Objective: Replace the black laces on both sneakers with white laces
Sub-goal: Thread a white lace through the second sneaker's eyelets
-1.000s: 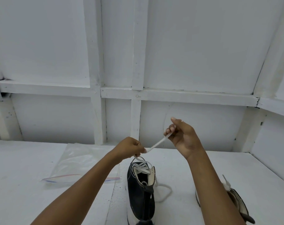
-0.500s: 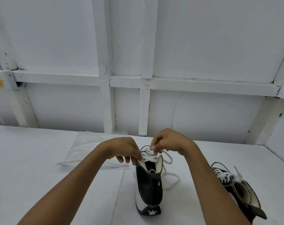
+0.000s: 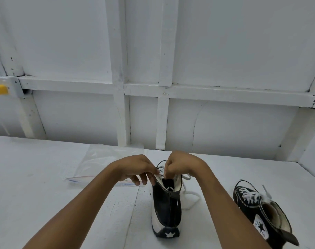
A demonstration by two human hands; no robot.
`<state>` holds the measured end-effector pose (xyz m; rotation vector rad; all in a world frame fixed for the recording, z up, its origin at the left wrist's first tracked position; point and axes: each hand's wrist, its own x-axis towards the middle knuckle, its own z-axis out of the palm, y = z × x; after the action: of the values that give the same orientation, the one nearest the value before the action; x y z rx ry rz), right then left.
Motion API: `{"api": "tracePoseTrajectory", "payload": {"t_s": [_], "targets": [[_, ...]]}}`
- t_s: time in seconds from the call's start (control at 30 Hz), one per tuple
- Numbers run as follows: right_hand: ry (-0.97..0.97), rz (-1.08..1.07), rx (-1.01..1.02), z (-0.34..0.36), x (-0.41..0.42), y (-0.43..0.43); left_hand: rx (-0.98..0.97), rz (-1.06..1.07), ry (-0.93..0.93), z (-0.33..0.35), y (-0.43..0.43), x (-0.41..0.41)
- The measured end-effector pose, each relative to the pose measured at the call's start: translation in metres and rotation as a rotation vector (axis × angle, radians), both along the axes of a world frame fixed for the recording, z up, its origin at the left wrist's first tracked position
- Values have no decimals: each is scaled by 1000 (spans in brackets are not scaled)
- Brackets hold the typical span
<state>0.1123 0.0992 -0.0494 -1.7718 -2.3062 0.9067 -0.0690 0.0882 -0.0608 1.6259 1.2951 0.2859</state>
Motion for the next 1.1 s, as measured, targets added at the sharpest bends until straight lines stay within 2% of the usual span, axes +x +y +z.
{"api": "tracePoseTrajectory", "payload": {"t_s": [0.13, 0.27, 0.37, 0.43, 0.53, 0.63, 0.7, 0.73, 0.8, 0.9, 0.93, 1.0, 1.1], "targets": [[12, 15, 5, -4, -4, -3, -16, 12, -44, -5, -1, -1], [75, 34, -18, 0, -2, -6, 13, -72, -66, -12, -2, -6], [173, 5, -36, 1, 1, -7, 51, -60, -60, -12, 0, -13], [269, -56, -1, 0, 5, -5, 89, -4, -118, -8, 3, -22], [413, -117, 18, 1, 12, -2, 95, 108, -448, -1, 6, -37], [478, -142, 70, 2, 18, -1, -42, 198, -883, 6, 6, -37], [481, -138, 90, 1, 22, 0, -116, 269, -971, 9, 4, -33], [484, -130, 91, 1, 24, 0, -118, 293, -911, 9, 2, -32], [491, -125, 93, -1, 29, 1, -49, 264, -647, 4, 2, -31], [510, -143, 93, -4, 35, 1, 14, 63, -136, -7, -1, -27], [520, -143, 87, -5, 37, 1, 28, -36, -19, -9, -4, -25], [530, -124, 66, -8, 39, 2, 56, -164, 19, -11, -7, -22], [476, -89, 22, -9, 43, -2, 155, -76, -165, -6, -8, -25]]}}
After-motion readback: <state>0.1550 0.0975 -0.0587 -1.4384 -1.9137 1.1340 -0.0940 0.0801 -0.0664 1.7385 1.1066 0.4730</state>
